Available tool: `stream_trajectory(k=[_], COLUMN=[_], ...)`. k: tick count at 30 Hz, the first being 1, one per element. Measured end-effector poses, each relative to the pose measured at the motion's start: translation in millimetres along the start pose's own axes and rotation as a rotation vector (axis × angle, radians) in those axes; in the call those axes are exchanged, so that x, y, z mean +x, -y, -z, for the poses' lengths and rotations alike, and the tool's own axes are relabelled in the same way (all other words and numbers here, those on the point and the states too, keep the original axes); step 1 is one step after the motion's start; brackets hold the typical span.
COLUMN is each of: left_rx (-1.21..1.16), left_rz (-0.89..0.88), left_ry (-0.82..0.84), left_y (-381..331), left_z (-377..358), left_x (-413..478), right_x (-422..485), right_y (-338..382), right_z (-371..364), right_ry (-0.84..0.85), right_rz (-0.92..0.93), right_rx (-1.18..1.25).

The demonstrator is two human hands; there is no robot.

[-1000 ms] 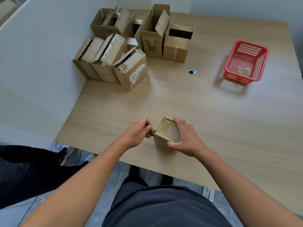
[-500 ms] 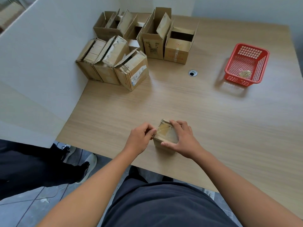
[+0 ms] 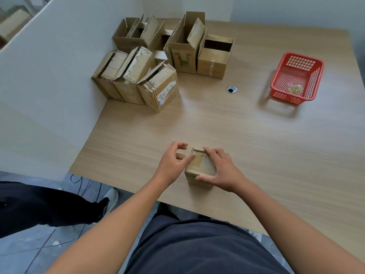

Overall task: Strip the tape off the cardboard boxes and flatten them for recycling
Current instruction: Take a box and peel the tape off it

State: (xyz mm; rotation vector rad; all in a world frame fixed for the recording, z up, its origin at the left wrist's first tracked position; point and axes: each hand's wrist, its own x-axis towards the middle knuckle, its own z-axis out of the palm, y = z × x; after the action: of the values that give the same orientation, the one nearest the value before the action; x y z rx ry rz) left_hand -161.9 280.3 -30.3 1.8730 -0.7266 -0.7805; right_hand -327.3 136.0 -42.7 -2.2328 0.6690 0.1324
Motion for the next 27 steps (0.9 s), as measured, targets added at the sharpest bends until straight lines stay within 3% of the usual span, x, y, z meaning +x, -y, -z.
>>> stream_trajectory(k=[6,12,14,17,27], left_rx=[0.037,0.341,0.257,-0.146,-0.060], left_rz=[0.026,-0.088,-0.007,0.226,0.068], left_ry=[-0.064,-0.085,-0.060,-0.075,0.219], left_y=[19.1,10.2,6.3,3.0,-8.1], left_z=[-4.1,-3.4,-0.2,7.5,1.2], left_x=[-17.9,-13.3,-8.7,0.7,1.8], right_x=[-1.6,-1.8,-2.9,-6.9,-11.3], right_y=[0.0,1.5,0.2,0.2,0.4], right_z=[-3.8,-3.0,-1.2,-2.2,-7.7], right_ry=[-0.010,-0.027,-0.012,0.034,-0.014], right_rz=[0.004,0.010,0.020,0.049,0.020], right_rx=[0.001,0.013,0.009,0.003,0.025])
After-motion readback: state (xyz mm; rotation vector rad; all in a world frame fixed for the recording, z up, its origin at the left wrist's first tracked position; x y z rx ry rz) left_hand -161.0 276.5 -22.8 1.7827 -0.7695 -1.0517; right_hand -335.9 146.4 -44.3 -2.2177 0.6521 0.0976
